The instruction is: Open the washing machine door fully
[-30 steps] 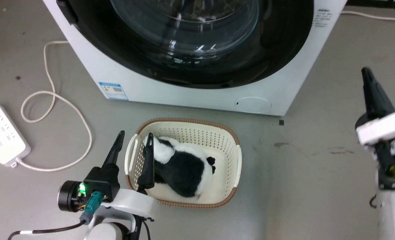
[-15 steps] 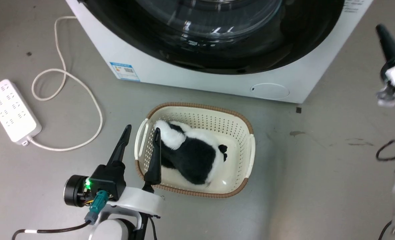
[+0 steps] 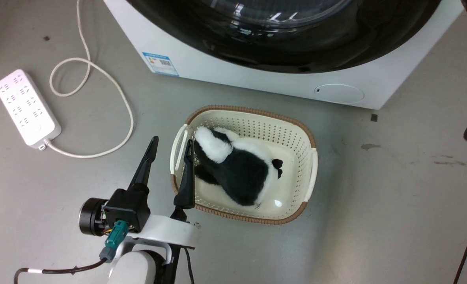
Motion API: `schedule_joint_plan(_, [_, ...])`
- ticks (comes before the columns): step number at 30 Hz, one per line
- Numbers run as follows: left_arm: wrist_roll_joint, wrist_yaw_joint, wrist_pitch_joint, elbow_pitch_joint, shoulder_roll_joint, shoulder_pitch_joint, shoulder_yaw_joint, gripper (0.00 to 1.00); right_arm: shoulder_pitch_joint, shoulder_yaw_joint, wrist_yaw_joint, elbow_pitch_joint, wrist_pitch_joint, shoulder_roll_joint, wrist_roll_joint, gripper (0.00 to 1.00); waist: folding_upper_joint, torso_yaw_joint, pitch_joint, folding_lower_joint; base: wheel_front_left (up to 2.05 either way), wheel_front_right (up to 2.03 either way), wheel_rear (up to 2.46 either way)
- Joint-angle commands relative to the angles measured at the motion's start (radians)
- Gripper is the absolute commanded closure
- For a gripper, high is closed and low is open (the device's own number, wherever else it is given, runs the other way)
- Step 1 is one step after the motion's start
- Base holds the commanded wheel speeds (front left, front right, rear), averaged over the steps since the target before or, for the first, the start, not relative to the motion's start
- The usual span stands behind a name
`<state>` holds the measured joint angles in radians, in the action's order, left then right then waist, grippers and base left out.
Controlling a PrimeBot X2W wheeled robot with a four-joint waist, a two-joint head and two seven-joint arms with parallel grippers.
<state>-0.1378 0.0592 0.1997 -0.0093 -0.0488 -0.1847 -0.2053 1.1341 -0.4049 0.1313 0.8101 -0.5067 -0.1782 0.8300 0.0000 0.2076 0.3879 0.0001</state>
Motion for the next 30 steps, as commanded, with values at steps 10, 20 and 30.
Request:
schedule_joint_plan(10, [-0.023, 0.011, 0.034, -0.007, -0.001, -0.043, -0.032, 0.0, 0.24, -0.071, 0.0, 0.26, -0.145, -0.082, 0.069, 1.0, 0.0, 0.037, 0.057, -0.0001, 0.0, 0.0, 0.0])
schedule_joint_plan(20, [-0.032, 0.021, 0.055, -0.007, -0.001, -0.062, -0.045, 0.0, 0.337, -0.117, -0.001, 0.406, -0.291, -0.119, 0.139, 1.0, 0.0, 0.051, 0.07, -0.0001, 0.0, 0.0, 0.0])
schedule_joint_plan(30, [-0.037, 0.012, 0.062, 0.012, -0.001, -0.04, -0.05, 0.0, 0.162, -0.128, -0.001, 0.386, -0.348, -0.097, 0.171, 1.0, 0.0, 0.043, -0.031, -0.0001, 0.0, 0.0, 0.0])
